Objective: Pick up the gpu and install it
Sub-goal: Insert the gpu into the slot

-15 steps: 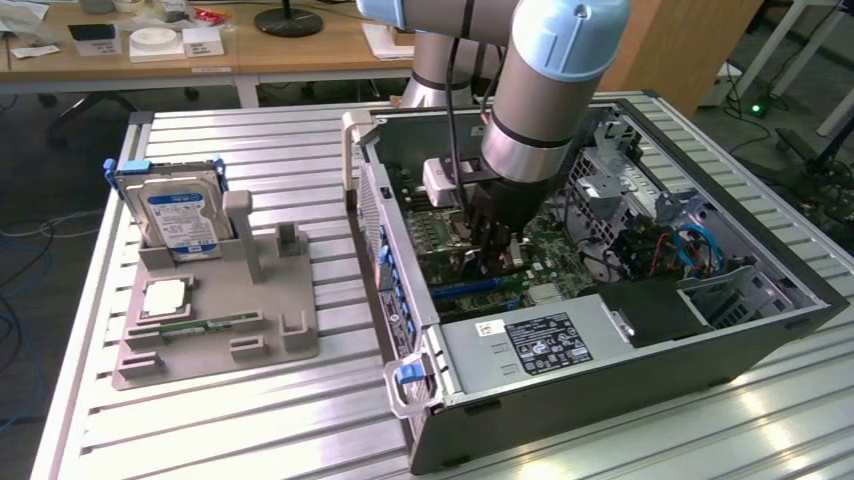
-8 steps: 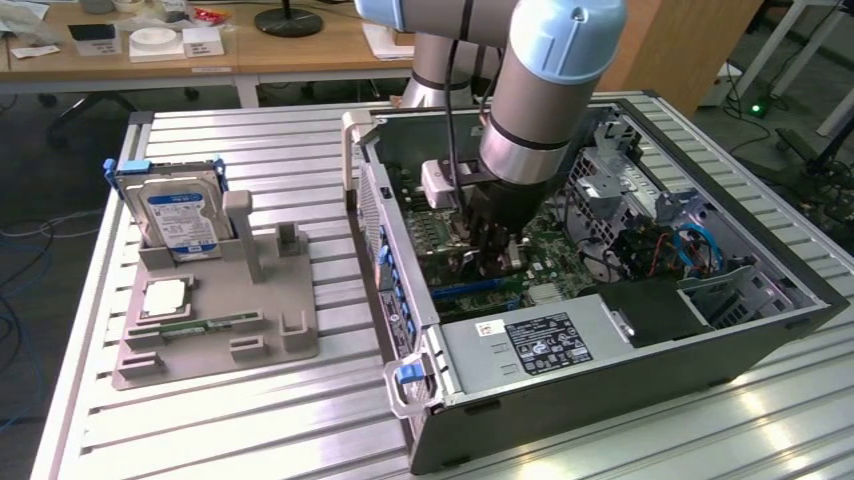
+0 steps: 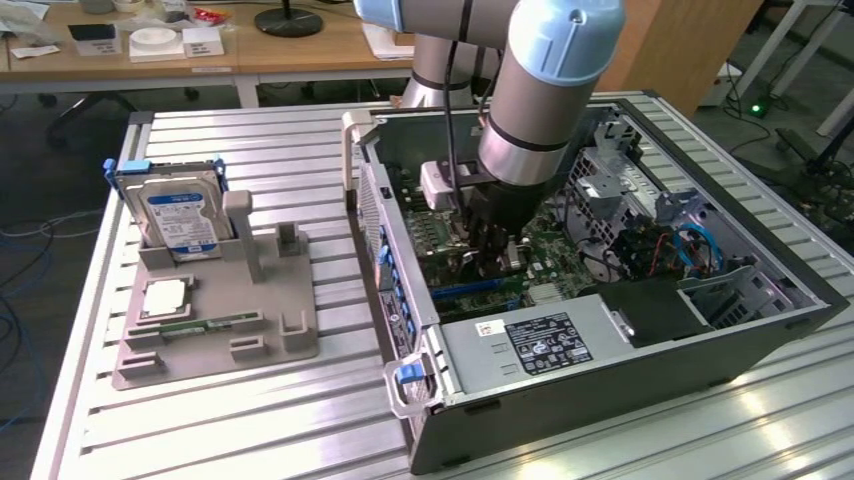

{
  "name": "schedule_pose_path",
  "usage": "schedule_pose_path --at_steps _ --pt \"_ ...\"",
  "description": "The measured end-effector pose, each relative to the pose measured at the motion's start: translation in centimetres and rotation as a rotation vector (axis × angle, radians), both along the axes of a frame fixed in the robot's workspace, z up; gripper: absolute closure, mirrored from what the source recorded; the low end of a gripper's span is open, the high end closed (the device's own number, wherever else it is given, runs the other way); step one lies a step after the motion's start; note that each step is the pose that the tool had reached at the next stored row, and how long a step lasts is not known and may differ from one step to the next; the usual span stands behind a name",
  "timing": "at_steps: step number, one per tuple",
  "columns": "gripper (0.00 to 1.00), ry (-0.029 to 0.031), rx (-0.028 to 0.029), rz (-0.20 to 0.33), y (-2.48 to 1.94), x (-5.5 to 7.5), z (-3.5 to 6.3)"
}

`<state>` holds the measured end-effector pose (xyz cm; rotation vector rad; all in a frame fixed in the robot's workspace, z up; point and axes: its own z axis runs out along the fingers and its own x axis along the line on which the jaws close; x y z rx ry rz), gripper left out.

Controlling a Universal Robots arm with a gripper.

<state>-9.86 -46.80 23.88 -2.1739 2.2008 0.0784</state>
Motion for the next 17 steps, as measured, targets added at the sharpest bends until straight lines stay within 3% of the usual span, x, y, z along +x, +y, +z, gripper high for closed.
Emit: schedule_pose_path --at_steps 17 --pt "0.72 0.0046 0.0001 0.0 0.0 -0.02 -0.47"
